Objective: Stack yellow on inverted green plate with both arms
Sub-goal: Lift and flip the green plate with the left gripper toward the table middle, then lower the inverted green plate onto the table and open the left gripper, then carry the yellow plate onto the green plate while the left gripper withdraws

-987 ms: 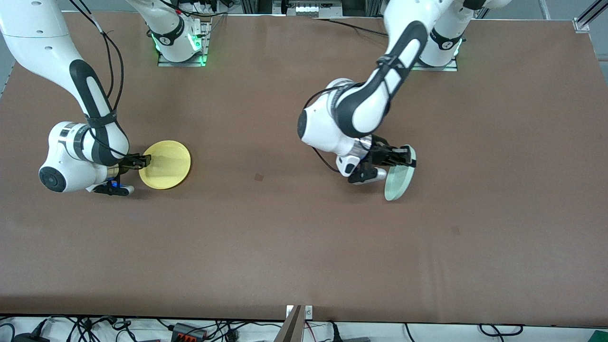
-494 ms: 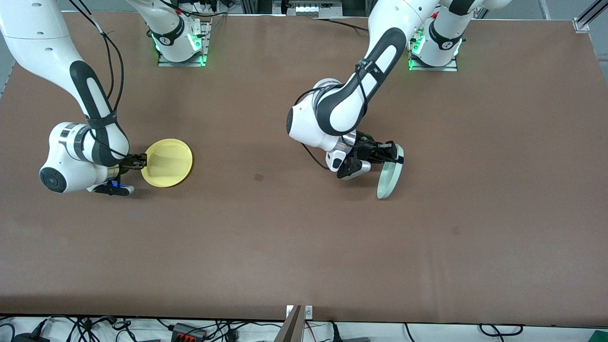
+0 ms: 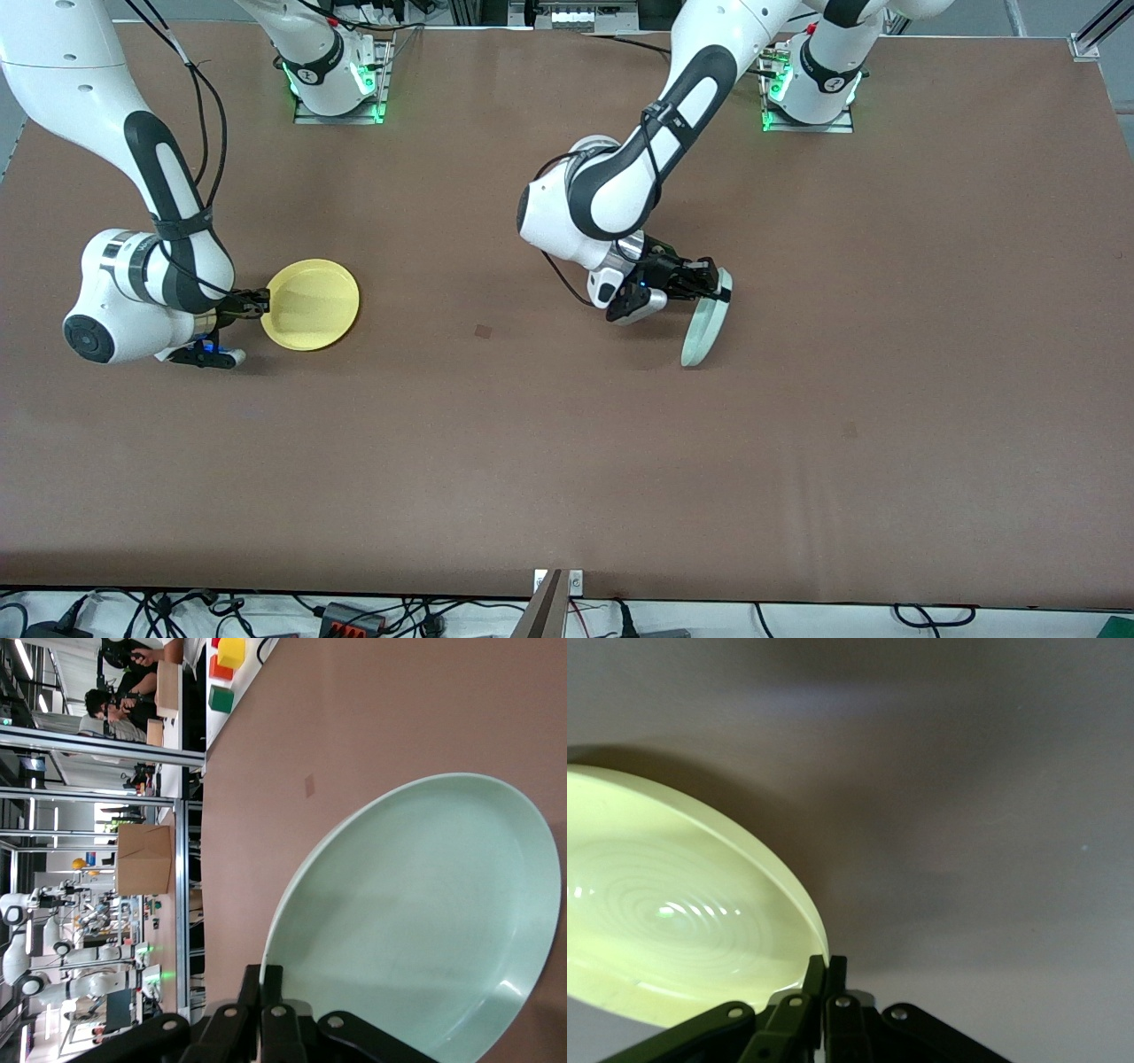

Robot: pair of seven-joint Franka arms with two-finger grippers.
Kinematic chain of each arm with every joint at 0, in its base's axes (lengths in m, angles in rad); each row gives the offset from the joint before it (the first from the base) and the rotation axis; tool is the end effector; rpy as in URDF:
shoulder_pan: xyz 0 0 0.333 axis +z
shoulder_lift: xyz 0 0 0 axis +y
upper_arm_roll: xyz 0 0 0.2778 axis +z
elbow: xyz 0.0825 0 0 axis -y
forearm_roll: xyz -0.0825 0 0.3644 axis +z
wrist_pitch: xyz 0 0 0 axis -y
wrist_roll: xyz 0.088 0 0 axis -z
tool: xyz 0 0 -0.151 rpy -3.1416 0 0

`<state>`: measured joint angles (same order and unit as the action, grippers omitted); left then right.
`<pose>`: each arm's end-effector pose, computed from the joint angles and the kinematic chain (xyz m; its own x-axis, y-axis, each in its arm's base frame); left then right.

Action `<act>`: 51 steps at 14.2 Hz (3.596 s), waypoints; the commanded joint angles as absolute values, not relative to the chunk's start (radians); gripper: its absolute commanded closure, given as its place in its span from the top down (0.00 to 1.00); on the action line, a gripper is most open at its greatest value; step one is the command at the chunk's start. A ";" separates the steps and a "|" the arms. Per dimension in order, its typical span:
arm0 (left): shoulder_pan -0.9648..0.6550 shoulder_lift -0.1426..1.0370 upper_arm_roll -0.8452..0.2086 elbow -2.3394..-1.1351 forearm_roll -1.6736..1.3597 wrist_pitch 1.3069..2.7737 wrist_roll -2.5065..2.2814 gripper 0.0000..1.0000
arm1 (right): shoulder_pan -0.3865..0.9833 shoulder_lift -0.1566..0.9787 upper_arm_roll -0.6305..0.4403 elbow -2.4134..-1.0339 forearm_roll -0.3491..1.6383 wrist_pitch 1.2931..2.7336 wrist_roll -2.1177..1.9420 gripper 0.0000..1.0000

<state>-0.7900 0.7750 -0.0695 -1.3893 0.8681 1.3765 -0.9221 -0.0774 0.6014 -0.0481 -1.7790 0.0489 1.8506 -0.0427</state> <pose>0.4831 -0.3584 0.2126 0.9801 -0.1811 0.0816 -0.0114 -0.4613 -0.8872 0.5325 -0.0621 0.1340 0.8596 -0.0855 -0.5038 -0.1153 -0.9929 -0.0281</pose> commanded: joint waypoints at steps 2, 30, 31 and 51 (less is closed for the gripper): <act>-0.824 0.808 -0.064 -1.384 0.887 1.382 -1.000 0.04 | -0.089 0.588 -0.043 -1.703 0.054 1.757 -0.043 0.00; -0.611 0.592 -0.064 -1.393 0.112 2.000 -1.026 1.00 | -0.086 0.549 -0.032 -1.513 0.115 1.606 -0.060 0.00; -0.588 0.583 -0.064 -1.394 0.112 1.996 -0.988 1.00 | -0.075 0.549 -0.031 -1.508 0.121 1.605 -0.060 0.00; 0.120 0.212 -0.252 -1.439 0.078 1.617 0.091 1.00 | 0.461 0.748 -0.012 -1.296 0.604 1.882 0.560 0.00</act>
<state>-0.0184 0.2820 -0.1258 -1.3700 0.1040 1.6135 0.0647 0.4320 0.7101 -0.0165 -1.3338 0.5347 1.8155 0.5068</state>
